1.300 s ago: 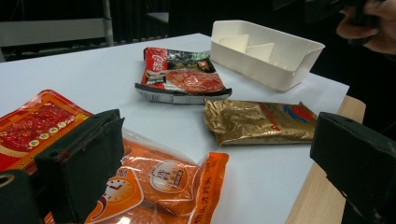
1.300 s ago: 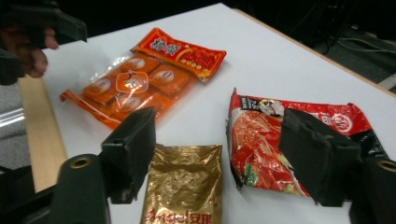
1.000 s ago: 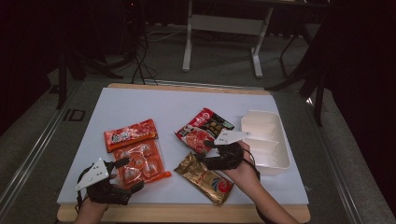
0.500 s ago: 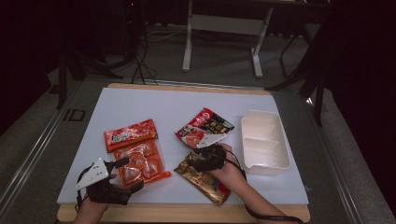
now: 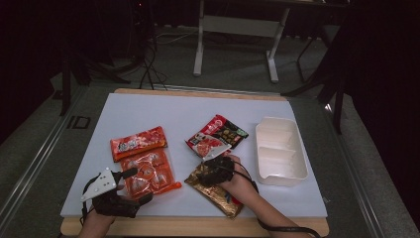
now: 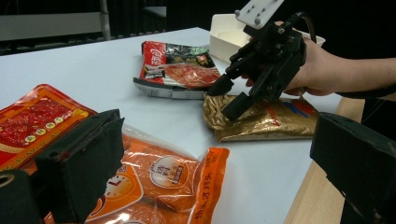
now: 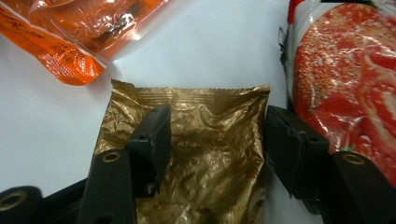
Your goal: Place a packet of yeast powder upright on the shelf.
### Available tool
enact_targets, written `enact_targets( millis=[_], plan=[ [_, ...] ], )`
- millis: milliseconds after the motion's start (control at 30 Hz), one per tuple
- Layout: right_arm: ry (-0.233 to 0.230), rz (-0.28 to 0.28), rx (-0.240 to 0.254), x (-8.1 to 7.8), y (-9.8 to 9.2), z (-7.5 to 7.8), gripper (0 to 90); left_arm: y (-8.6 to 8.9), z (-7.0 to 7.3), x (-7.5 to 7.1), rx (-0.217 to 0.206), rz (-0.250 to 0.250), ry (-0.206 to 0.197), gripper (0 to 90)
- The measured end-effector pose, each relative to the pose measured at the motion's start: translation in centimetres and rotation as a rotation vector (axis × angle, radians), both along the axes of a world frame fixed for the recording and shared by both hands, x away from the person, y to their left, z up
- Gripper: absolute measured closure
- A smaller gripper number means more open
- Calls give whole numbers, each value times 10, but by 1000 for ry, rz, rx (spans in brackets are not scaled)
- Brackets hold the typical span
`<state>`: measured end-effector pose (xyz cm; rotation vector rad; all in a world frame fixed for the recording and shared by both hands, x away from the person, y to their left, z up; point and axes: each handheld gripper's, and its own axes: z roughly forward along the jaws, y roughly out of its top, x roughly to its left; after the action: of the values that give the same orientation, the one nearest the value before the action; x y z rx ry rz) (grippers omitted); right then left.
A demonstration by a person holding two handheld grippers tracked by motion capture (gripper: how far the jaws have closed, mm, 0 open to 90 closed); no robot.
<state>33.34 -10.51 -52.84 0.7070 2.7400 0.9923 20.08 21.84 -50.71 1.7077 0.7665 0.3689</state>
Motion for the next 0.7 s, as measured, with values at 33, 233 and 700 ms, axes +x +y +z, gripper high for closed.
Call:
enact_targets(
  millis=[33, 233, 700],
  plan=[
    [2, 4, -3, 0, 1, 0, 411, 0, 0, 0, 2, 0, 0, 29],
    [23, 26, -50, 4, 11, -2, 450, -1, 0, 1, 9, -5, 1, 29],
    [23, 40, -145, 7, 21, -1, 877, -2, -1, 1, 19, -9, 4, 29]
  ],
)
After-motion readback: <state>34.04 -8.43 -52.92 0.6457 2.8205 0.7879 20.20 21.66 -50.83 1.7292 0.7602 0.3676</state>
